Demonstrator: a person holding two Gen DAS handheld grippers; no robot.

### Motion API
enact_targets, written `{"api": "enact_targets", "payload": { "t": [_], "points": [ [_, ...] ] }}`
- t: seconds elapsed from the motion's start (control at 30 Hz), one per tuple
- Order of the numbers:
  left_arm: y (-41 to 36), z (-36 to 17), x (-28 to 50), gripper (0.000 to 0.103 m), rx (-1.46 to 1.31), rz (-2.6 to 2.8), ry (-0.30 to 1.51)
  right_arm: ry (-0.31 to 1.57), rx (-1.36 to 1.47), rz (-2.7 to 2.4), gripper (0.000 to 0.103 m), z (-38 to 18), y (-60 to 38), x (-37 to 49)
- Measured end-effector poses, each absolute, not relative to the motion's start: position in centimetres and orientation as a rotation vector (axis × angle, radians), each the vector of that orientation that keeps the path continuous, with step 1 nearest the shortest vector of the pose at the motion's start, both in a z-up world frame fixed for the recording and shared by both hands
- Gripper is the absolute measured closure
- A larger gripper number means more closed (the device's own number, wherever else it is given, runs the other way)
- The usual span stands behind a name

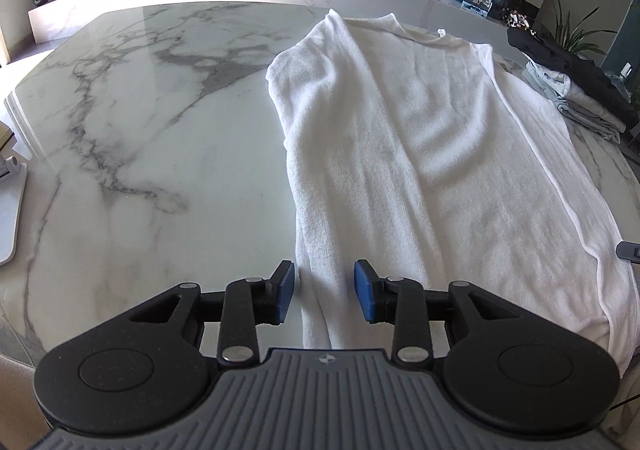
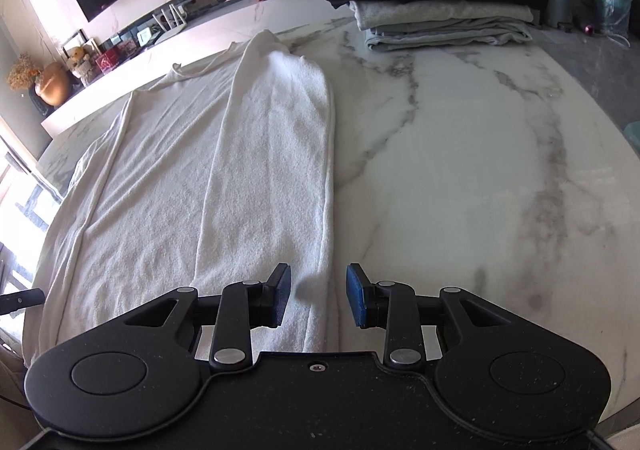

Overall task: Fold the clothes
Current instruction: 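Pinch the folded edge with both grippers and align it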

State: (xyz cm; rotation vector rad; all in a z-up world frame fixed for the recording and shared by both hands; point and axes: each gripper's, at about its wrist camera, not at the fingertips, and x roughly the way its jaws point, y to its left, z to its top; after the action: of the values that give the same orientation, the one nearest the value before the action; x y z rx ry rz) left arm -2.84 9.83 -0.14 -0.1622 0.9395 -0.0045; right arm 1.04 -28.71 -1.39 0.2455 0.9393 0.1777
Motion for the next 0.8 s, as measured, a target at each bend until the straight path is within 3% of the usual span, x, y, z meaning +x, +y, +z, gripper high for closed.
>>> {"api": "enact_targets", "payload": {
  "t": [0.17, 0.23, 0.3, 0.8],
  "points": [
    [9.9, -0.3, -3.1, 0.072, -0.163, -0.009, 0.930, 0.934, 0.235, 0.188, 0.074, -1.5, -28.3, 0.8],
    [9.7, -0.4, -3.1, 0.078, -0.155, -0.013, 0.926, 0.932, 0.223, 0.190, 0.078, -1.5, -28.0, 0.8],
    [9.5, -0.4, -3.2, 0.084, -0.148, -0.017, 0.923, 0.931, 0.208, 0.179, 0.094, -1.6, -27.9, 0.8],
    [9.3, -0.5, -3.2, 0.093, -0.145, -0.033, 0.918, 0.928, 0.186, 0.177, 0.095, -1.6, -27.6, 0.8]
  ]
}}
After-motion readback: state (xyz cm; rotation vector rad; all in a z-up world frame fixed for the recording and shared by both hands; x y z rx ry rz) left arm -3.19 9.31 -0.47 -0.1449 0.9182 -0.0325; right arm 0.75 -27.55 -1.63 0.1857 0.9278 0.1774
